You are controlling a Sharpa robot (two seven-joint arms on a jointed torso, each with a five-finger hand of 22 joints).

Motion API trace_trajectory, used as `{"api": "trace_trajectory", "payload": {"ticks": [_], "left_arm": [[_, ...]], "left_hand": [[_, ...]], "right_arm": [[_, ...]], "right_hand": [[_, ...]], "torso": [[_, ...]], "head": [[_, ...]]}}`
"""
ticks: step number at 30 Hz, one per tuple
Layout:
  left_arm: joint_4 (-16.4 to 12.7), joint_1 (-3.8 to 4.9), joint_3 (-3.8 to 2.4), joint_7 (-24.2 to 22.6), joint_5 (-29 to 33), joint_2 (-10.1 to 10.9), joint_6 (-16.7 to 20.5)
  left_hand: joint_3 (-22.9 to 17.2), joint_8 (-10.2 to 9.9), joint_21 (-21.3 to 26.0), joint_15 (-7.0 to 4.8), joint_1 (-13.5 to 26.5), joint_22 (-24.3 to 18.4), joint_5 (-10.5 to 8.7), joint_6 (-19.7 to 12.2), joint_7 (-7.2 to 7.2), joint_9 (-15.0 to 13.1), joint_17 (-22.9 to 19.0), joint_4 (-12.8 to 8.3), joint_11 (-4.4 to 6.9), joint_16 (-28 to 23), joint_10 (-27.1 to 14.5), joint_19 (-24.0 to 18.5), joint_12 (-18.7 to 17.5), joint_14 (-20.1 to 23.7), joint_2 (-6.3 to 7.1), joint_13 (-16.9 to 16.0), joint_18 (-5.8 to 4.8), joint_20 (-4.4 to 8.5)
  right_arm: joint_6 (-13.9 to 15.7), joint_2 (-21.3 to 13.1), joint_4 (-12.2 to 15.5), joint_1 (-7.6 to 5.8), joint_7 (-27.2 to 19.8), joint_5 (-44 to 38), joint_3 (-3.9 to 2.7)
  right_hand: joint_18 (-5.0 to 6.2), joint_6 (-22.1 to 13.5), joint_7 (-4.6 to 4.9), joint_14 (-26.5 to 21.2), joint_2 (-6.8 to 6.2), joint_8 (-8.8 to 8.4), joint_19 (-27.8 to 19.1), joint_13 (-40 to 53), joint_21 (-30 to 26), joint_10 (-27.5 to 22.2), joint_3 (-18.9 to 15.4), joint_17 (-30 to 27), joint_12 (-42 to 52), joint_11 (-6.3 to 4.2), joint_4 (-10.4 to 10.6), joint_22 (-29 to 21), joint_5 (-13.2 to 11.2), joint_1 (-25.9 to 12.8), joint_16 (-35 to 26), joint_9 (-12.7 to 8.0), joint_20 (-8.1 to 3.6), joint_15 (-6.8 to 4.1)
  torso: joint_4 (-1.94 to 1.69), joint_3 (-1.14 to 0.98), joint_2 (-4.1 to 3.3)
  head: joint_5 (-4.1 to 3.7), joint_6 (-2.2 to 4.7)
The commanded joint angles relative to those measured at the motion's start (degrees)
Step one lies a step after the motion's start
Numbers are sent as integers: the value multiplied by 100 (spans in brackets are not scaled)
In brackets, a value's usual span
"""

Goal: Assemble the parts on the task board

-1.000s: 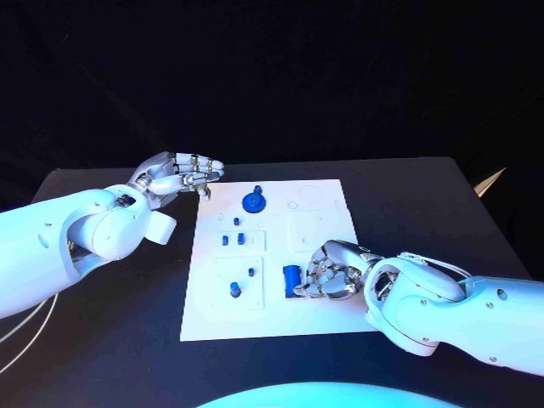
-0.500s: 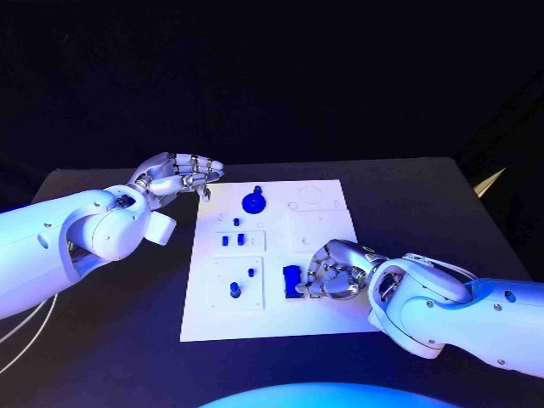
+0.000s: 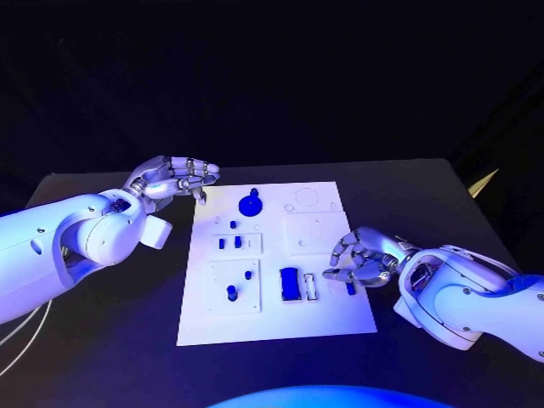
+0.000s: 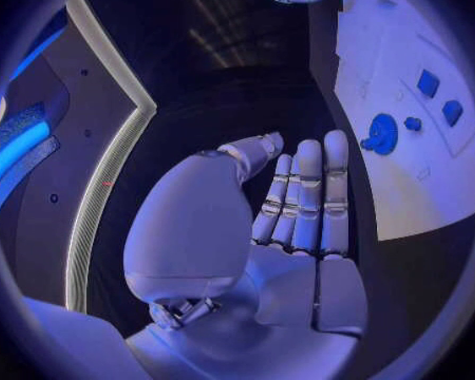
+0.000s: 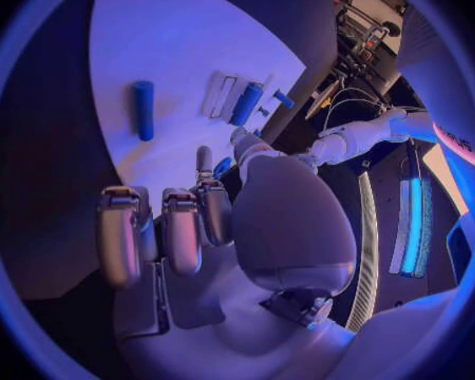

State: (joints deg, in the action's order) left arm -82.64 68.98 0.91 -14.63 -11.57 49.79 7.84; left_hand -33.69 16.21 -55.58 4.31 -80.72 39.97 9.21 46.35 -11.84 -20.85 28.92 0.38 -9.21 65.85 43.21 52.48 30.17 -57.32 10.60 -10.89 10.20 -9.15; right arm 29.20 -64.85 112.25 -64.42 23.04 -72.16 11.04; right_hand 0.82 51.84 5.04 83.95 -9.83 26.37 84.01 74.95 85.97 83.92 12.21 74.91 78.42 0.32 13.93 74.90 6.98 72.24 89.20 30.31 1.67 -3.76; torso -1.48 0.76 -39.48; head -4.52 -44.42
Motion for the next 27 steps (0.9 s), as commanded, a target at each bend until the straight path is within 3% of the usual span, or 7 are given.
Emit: {"api": "trace_trajectory", "payload": {"ticks": [1,5,13,16,27], "left_arm": [[-48,2,-4,-112,-5,23,-61],[-81,0,-4,-149,1,67,-76],[-100,-6,-4,-177,5,114,-86],[-105,-7,-4,-179,6,128,-91],[-115,-9,-4,-191,6,162,-122]], "left_hand": [[83,47,55,28,160,-37,-8,-67,-67,11,-16,94,2,55,-48,-19,55,34,-14,10,40,-63],[264,76,168,39,300,-118,-36,-102,-56,9,-24,227,11,106,-80,-12,114,48,42,4,42,-86],[346,92,224,41,331,-162,-36,-118,-54,9,-31,283,14,127,-98,8,147,58,60,0,42,-89],[346,92,224,41,331,-162,-36,-118,-54,9,-31,283,14,127,-98,8,147,58,60,0,42,-89],[353,94,232,41,325,-168,-33,-119,-52,9,-32,286,15,130,-101,12,152,59,58,-1,42,-89]], "right_arm": [[31,-173,103,-26,47,-442,4],[-37,-391,161,-23,274,-804,10],[-37,-590,142,49,547,-1145,24],[-46,-575,109,90,612,-1192,29],[-233,-305,-89,321,815,-1303,36]], "right_hand": [[0,108,5,552,4,-40,517,894,-17,100,28,1266,12,25,-20,1395,-151,50,-37,-31,57,33],[0,115,17,553,-41,-101,518,881,-15,87,-14,1272,-15,35,27,1396,-332,9,-35,-62,74,45],[-5,185,2,555,-47,-90,524,888,14,95,-51,1282,-1,27,73,1404,-343,-28,-30,-58,78,43],[-7,215,-6,557,-46,-84,527,889,25,97,-66,1289,2,20,92,1407,-341,-41,-27,-56,77,39],[-9,332,-44,557,-10,-66,530,871,35,91,-126,1288,-28,-11,208,1410,-355,-125,-28,-49,62,13]], "torso": [[-9,-1,-15],[8,-10,-9],[0,-6,-2],[-6,-7,-9],[-6,-5,-9]], "head": [[-72,32],[-116,31],[-166,20],[-174,-12],[-163,-8]]}}
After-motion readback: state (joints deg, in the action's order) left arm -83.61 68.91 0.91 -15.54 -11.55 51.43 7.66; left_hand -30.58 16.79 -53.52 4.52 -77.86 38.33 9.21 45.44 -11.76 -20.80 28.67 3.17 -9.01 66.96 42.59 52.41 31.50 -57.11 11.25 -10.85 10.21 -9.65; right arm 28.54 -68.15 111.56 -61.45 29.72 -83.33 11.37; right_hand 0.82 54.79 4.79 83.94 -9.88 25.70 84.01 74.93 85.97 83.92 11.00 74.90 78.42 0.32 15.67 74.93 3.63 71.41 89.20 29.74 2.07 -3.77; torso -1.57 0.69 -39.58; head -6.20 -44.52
